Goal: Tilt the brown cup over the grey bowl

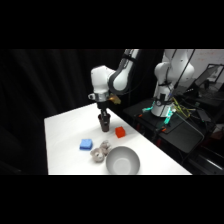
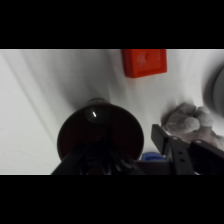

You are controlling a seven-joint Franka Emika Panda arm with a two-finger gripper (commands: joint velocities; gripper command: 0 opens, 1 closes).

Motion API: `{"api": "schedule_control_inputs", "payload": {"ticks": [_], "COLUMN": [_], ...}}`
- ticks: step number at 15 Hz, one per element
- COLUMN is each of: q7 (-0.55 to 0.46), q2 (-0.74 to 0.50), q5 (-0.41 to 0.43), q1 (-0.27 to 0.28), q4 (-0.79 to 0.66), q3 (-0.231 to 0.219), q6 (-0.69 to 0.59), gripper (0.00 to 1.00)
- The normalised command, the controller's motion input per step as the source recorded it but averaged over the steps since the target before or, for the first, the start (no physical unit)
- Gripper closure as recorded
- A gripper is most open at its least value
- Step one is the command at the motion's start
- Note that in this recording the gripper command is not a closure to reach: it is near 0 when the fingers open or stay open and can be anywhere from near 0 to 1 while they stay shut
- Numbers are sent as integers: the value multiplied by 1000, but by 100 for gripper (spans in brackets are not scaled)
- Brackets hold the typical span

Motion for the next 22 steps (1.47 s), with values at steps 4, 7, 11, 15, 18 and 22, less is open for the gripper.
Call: {"api": "schedule_control_inputs", "payload": {"ticks": [4, 7, 11, 15, 18, 22], "q7": [117, 225, 375, 201, -77, -166], "q2": [-100, -214, -500, -505, -241, -45], "q5": [-36, -178, -444, -261, 134, 286], "q1": [-23, 19, 87, 81, 121, 197], "q4": [-75, -49, -31, 63, 126, 182], "q3": [22, -47, -148, 14, 156, 202], "q6": [155, 39, -265, -486, -389, -263], "gripper": [79, 15, 16, 19, 19, 19]}}
